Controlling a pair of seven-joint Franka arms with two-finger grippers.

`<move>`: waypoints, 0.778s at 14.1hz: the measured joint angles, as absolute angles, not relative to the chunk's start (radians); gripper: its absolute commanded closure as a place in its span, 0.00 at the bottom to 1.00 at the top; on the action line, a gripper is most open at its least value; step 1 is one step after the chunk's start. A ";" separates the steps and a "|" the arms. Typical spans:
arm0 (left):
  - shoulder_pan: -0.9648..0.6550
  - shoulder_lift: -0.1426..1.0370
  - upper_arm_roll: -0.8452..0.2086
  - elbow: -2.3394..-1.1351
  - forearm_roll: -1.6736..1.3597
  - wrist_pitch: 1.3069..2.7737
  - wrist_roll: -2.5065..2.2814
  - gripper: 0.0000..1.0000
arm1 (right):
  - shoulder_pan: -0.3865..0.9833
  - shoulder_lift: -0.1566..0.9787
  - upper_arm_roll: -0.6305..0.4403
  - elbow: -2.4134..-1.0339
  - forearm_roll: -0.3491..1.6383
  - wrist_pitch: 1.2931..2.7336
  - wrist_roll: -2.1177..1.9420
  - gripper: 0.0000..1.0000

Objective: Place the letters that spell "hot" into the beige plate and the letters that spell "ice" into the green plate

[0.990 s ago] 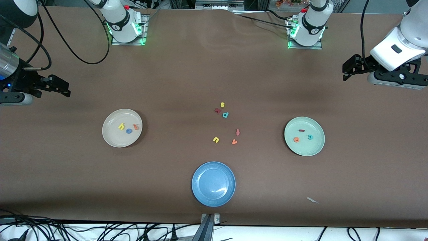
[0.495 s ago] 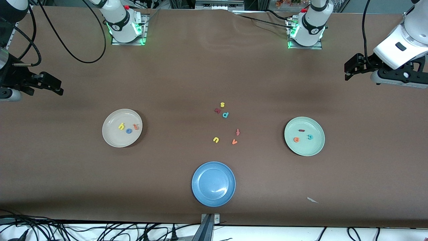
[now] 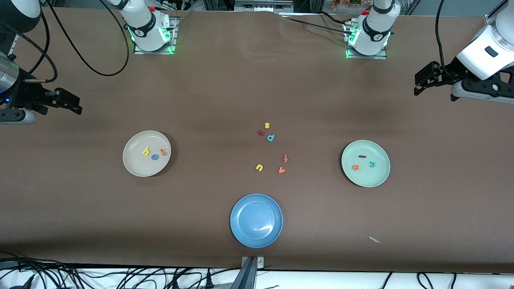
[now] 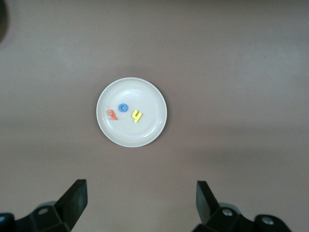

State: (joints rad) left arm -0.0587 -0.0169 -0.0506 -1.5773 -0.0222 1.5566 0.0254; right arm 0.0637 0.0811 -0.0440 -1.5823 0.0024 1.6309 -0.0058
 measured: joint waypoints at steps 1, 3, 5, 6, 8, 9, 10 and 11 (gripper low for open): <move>-0.059 -0.017 -0.051 -1.577 -0.007 1.557 0.025 0.00 | 0.064 0.082 -0.044 -1.582 0.002 1.626 -0.006 0.00; -0.059 -0.017 -0.052 -1.576 0.010 1.557 0.025 0.00 | 0.062 0.082 -0.044 -1.582 0.002 1.622 -0.008 0.00; -0.058 -0.017 -0.052 -1.576 0.011 1.571 0.026 0.00 | 0.060 0.082 -0.044 -1.582 0.002 1.621 -0.009 0.00; -0.058 -0.017 -0.051 -1.576 0.011 1.587 0.026 0.00 | 0.060 0.082 -0.044 -1.582 0.002 1.621 -0.010 0.00; -0.060 -0.017 -0.052 -1.578 0.011 1.597 0.027 0.00 | 0.059 0.082 -0.044 -1.582 0.002 1.621 -0.010 0.00; -0.060 -0.017 -0.052 -1.581 0.011 1.598 0.027 0.00 | 0.059 0.082 -0.044 -1.582 0.002 1.621 -0.010 0.00; -0.060 -0.017 -0.051 -1.584 0.011 1.600 0.027 0.00 | 0.059 0.082 -0.044 -1.582 0.002 1.621 -0.010 0.00; -0.060 -0.017 -0.050 -1.588 0.011 1.605 0.027 0.00 | 0.059 0.082 -0.044 -1.582 0.002 1.621 -0.010 0.00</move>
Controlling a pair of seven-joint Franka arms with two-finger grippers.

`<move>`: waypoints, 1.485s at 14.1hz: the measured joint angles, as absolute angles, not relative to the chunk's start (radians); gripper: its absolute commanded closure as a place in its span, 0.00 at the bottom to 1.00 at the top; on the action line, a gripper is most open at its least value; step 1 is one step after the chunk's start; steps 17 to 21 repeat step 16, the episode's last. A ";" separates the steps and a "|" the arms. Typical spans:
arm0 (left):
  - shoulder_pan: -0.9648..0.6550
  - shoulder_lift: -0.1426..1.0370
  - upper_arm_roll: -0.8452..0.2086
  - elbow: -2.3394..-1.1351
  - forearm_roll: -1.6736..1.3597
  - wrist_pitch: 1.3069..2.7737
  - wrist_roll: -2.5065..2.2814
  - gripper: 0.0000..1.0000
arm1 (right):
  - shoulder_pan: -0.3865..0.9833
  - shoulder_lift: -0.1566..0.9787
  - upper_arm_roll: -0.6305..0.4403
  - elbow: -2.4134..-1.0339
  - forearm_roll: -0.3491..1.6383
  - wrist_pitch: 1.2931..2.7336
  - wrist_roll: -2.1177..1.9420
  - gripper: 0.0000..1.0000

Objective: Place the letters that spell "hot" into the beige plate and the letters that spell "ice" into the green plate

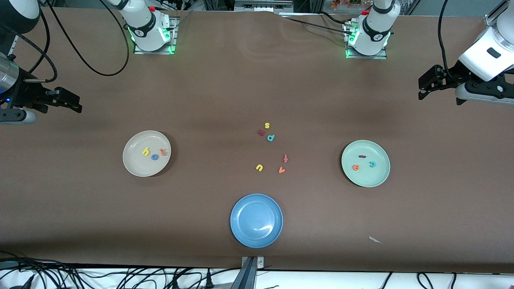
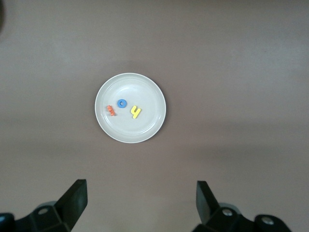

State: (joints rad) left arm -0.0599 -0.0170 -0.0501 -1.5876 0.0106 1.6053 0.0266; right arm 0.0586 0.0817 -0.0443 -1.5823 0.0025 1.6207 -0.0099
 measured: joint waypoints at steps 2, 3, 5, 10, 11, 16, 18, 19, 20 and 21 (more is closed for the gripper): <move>-0.060 -0.018 -0.044 -1.591 0.010 1.611 0.027 0.00 | 0.059 0.082 -0.044 -1.582 0.002 1.620 -0.010 0.00; -0.060 -0.019 -0.038 -1.591 0.010 1.612 0.028 0.00 | 0.058 0.082 -0.044 -1.582 0.002 1.620 -0.010 0.00; -0.060 -0.024 -0.035 -1.591 0.010 1.609 0.029 0.00 | 0.058 0.082 -0.044 -1.582 0.002 1.620 -0.010 0.00; -0.063 -0.029 -0.035 -1.591 0.010 1.601 0.029 0.00 | 0.058 0.082 -0.044 -1.583 0.002 1.619 -0.010 0.00; -0.063 -0.029 -0.035 -1.591 0.010 1.600 0.029 0.00 | 0.058 0.083 -0.044 -1.583 0.002 1.619 -0.010 0.00; -0.062 -0.029 -0.034 -1.591 0.010 1.599 0.029 0.00 | 0.058 0.083 -0.044 -1.583 0.002 1.618 -0.010 0.00; -0.062 -0.029 -0.034 -1.591 0.010 1.599 0.029 0.00 | 0.058 0.083 -0.044 -1.583 0.002 1.618 -0.010 0.00; -0.062 -0.029 -0.034 -1.591 0.010 1.599 0.029 0.00 | 0.058 0.083 -0.044 -1.583 0.002 1.618 -0.010 0.00; -0.062 -0.029 -0.034 -1.591 0.010 1.599 0.029 0.00 | 0.058 0.083 -0.044 -1.583 0.002 1.618 -0.010 0.00; -0.062 -0.029 -0.034 -1.591 0.010 1.599 0.029 0.00 | 0.058 0.083 -0.044 -1.583 0.002 1.618 -0.010 0.00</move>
